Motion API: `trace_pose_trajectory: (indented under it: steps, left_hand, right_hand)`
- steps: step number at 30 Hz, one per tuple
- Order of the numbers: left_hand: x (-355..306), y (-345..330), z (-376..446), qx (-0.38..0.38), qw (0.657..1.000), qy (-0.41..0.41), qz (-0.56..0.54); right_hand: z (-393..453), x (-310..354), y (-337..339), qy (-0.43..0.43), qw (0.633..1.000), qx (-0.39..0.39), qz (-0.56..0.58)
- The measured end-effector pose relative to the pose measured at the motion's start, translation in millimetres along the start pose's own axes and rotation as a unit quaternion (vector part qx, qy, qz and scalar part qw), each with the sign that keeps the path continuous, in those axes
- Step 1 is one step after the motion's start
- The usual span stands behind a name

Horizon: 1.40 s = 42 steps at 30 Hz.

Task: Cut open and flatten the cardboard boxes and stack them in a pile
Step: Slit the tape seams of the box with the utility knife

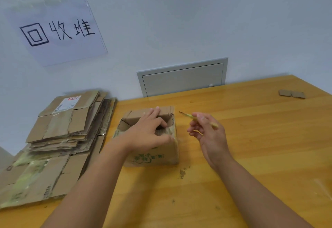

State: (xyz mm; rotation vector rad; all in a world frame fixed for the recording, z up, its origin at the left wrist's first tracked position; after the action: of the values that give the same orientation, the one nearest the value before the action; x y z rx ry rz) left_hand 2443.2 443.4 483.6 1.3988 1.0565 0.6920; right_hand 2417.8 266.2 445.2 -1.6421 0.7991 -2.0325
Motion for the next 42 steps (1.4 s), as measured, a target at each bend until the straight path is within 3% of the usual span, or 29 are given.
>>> trace_pose_trajectory:
  steps: [2, 7, 12, 42]
  left_hand:
    - [4.9, -1.7, -1.9, 0.022, 1.000, -0.004, 0.017]
    - [1.5, 5.4, -7.3, -0.050, 0.998, -0.026, 0.004]
    - [2.1, 4.9, -8.8, -0.068, 0.997, -0.027, 0.011]
    - [-1.7, 12.8, -11.6, -0.135, 0.988, -0.044, 0.059]
  right_hand:
    - [-0.6, 0.6, -1.1, 0.003, 1.000, 0.016, -0.015]
    - [0.0, 5.0, -2.5, 0.031, 0.993, 0.025, -0.112]
    - [-3.0, 7.8, -8.1, 0.045, 0.979, 0.055, -0.190]
    - [-1.3, -1.6, -10.0, -0.014, 0.987, 0.084, -0.137]
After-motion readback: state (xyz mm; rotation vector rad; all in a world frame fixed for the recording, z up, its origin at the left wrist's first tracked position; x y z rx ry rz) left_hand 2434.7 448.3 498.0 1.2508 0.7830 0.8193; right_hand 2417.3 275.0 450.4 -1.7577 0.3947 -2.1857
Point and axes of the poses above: each hand's wrist, its own z-axis towards the middle knuckle, its own y-axis out of the back of the hand, x = y × z, the point moved 8 cm from there along z, towards the middle knuckle, and after that the axes turned 12 degrees about z, right-handed, at the moved point
